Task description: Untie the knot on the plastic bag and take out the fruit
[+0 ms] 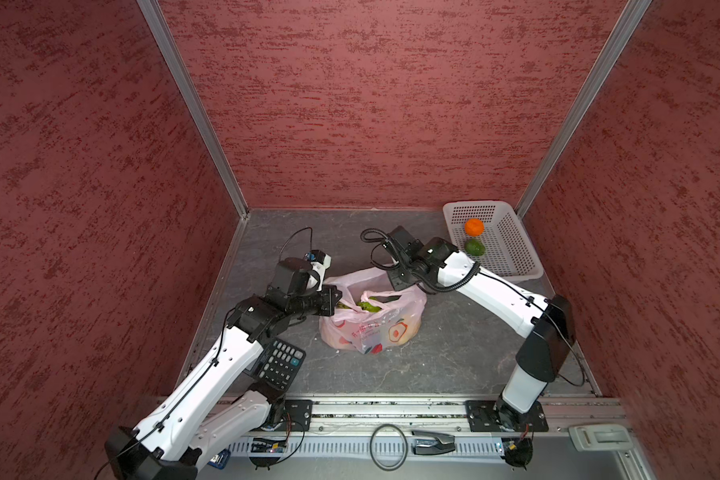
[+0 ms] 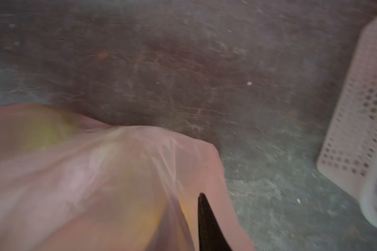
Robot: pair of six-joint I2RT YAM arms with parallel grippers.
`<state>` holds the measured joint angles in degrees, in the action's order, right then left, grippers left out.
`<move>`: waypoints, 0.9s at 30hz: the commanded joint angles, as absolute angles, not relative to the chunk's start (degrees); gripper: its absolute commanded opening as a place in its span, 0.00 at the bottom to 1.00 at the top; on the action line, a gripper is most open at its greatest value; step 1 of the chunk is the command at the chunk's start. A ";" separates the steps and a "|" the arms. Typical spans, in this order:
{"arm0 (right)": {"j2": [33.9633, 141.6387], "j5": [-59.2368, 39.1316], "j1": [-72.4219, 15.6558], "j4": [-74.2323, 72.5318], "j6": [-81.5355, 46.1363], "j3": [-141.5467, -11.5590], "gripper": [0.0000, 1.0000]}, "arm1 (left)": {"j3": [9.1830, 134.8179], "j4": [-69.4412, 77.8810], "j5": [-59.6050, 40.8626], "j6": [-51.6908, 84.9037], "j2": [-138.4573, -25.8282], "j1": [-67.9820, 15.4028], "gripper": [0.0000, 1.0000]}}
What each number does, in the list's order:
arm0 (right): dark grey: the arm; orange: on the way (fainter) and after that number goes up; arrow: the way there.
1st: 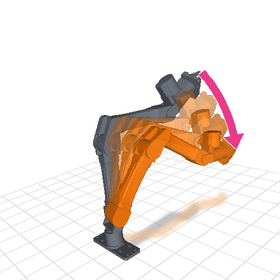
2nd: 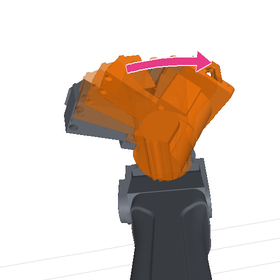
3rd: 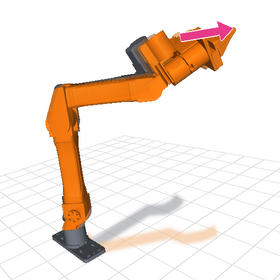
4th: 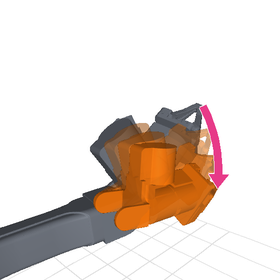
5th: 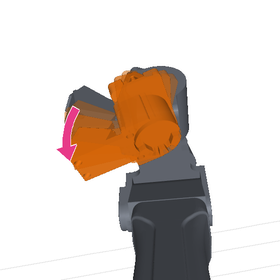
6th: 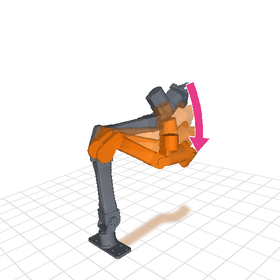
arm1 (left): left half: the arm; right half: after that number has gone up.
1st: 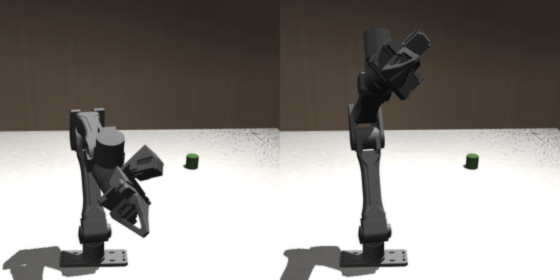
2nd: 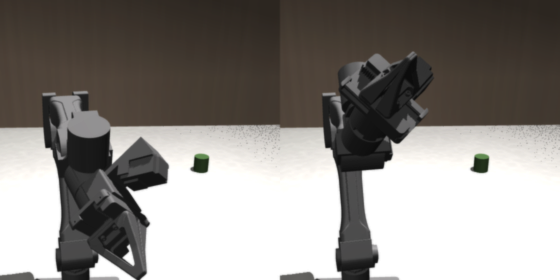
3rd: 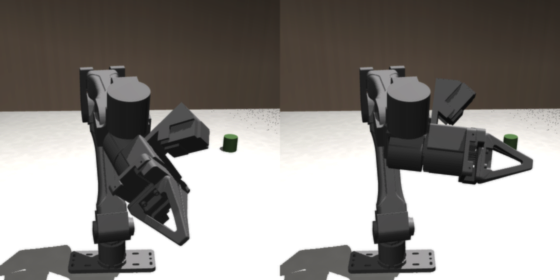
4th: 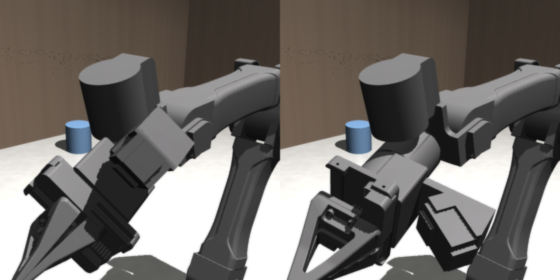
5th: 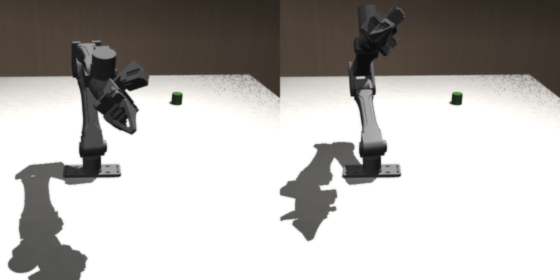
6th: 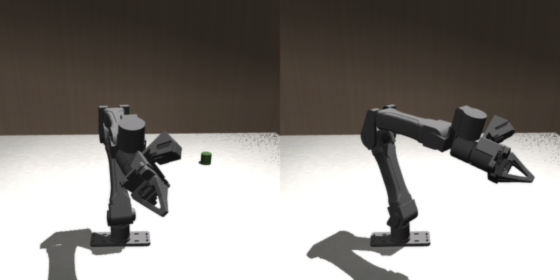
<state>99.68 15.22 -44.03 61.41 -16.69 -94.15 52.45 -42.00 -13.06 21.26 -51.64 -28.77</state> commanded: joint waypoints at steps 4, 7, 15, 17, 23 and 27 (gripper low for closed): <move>94.10 35.65 -41.99 71.76 -19.21 -95.88 0.10 | 50.59 -45.27 -9.33 21.76 -44.89 -29.18 0.00; 93.52 35.76 -40.72 70.97 -18.45 -94.33 0.10 | 50.68 -46.92 -8.95 21.55 -44.13 -28.87 0.00; 87.11 15.91 -43.07 67.09 -16.45 -98.54 0.70 | 53.60 -44.80 -10.89 22.02 -47.99 -29.00 0.00; 85.70 12.60 -44.27 68.05 -18.65 -100.48 0.77 | 53.80 -44.57 -10.74 21.84 -47.99 -29.00 0.00; 84.37 7.93 -51.17 66.70 -23.95 -105.79 0.85 | 53.38 -43.69 -10.89 21.63 -47.24 -29.00 0.00; 88.37 6.11 -54.57 63.66 -25.30 -109.59 0.86 | 53.51 -43.21 -11.36 21.37 -46.66 -28.87 0.00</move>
